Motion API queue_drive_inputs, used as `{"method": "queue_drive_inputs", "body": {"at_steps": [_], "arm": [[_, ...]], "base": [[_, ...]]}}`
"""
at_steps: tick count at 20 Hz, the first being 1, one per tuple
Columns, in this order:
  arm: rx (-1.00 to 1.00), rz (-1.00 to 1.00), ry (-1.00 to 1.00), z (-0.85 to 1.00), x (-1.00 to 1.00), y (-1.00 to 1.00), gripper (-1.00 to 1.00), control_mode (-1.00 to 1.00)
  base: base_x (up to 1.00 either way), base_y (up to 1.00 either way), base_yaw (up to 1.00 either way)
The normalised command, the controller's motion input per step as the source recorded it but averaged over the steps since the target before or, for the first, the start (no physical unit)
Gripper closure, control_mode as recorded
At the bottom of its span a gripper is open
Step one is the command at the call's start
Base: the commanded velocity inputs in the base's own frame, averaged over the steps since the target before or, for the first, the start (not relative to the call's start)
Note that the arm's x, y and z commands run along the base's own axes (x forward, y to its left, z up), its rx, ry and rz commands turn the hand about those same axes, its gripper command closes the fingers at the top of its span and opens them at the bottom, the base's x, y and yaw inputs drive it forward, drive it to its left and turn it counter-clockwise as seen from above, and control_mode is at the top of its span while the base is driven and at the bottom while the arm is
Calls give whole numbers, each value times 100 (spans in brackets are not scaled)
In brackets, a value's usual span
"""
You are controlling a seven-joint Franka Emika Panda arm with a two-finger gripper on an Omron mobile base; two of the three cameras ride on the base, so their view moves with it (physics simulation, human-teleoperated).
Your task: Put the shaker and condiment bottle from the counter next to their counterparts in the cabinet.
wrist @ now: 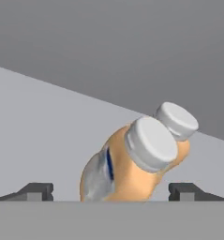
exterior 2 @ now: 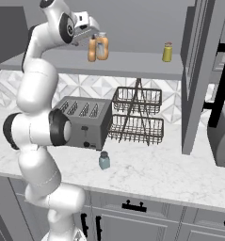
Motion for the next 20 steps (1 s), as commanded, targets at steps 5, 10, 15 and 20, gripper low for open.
{"method": "queue_drive_inputs", "body": {"at_steps": [5, 10, 15, 20], "arm": [[-3, 7, -22, 0, -80, -2, -100, -100], [-2, 1, -24, -27, -100, -20, -100, -100], [0, 0, -13, -84, -100, -26, -100, -100], [0, 0, 4, -80, -77, -28, -100, -100]], "base": [[0, 0, 0], [0, 0, 0], [0, 0, 0], [0, 0, 0]]}}
